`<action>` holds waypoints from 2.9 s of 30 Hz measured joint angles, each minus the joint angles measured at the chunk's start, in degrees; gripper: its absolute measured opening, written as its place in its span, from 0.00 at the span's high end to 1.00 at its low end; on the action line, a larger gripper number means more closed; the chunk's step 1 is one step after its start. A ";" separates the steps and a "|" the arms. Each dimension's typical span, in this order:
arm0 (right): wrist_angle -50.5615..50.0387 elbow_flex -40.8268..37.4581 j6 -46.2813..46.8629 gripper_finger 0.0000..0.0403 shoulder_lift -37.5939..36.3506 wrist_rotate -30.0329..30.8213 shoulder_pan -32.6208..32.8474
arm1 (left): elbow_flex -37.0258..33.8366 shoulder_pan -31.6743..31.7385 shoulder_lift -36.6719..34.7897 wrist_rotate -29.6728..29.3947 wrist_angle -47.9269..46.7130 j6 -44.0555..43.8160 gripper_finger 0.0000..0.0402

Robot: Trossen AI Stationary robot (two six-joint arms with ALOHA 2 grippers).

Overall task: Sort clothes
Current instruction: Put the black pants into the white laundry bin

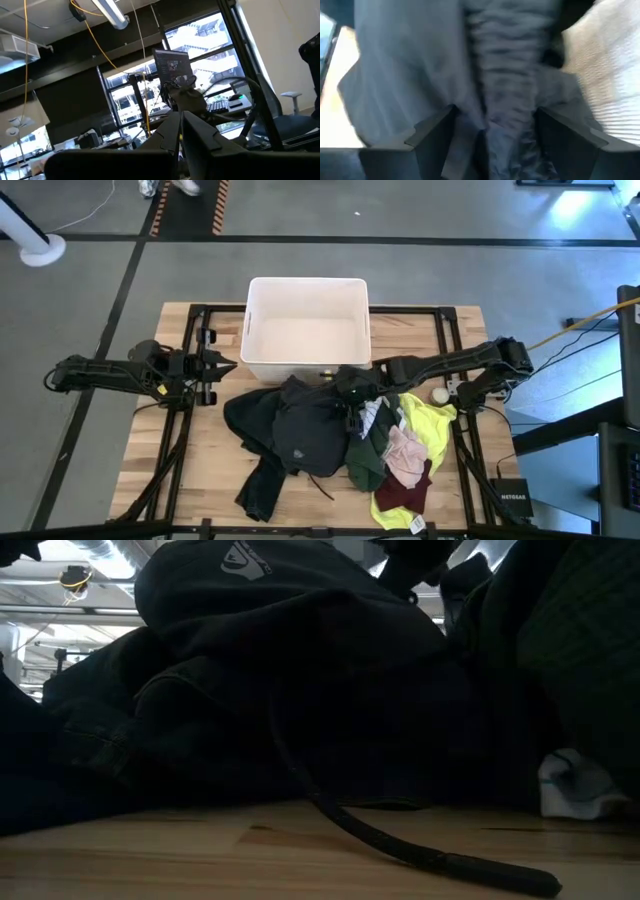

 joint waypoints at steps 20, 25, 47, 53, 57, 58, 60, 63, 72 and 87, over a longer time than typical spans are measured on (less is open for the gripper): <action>5.42 -0.01 -1.23 0.94 0.78 -1.70 0.00 | -0.02 0.00 0.00 -0.01 -0.26 0.94 0.97; 3.53 2.18 -2.23 0.90 0.17 -0.53 0.03 | -0.02 0.02 0.00 -0.02 -0.26 1.20 0.97; -12.63 33.86 -7.52 0.93 -0.61 10.32 0.72 | -0.02 0.02 -0.01 -0.04 -0.28 1.03 0.97; -13.42 42.13 -10.33 0.92 -0.63 15.58 0.72 | -0.02 0.02 -0.02 -0.04 -0.28 1.03 0.97; -13.27 46.71 -13.36 0.92 -0.68 20.55 0.72 | -0.02 0.02 -0.02 -0.03 -0.28 1.03 0.97; -13.10 47.72 -14.21 0.92 -0.68 22.51 0.72 | -0.02 0.02 -0.02 -0.03 -0.28 1.03 0.97; -12.48 49.67 -16.44 0.92 -0.68 27.05 0.64 | -0.02 0.02 -0.02 -0.04 -0.28 1.03 0.97; -10.31 51.98 -19.45 0.92 -0.68 32.26 -0.75 | -0.02 0.02 -0.02 -0.02 -0.28 1.03 0.97; -2.81 54.34 -24.15 0.92 -0.70 35.18 -10.57 | -0.02 0.02 -0.02 -0.04 -0.28 1.03 0.97; -11.59 49.76 -21.96 0.92 5.09 33.43 -20.02 | -0.02 0.02 -0.02 -0.04 -0.28 1.03 0.97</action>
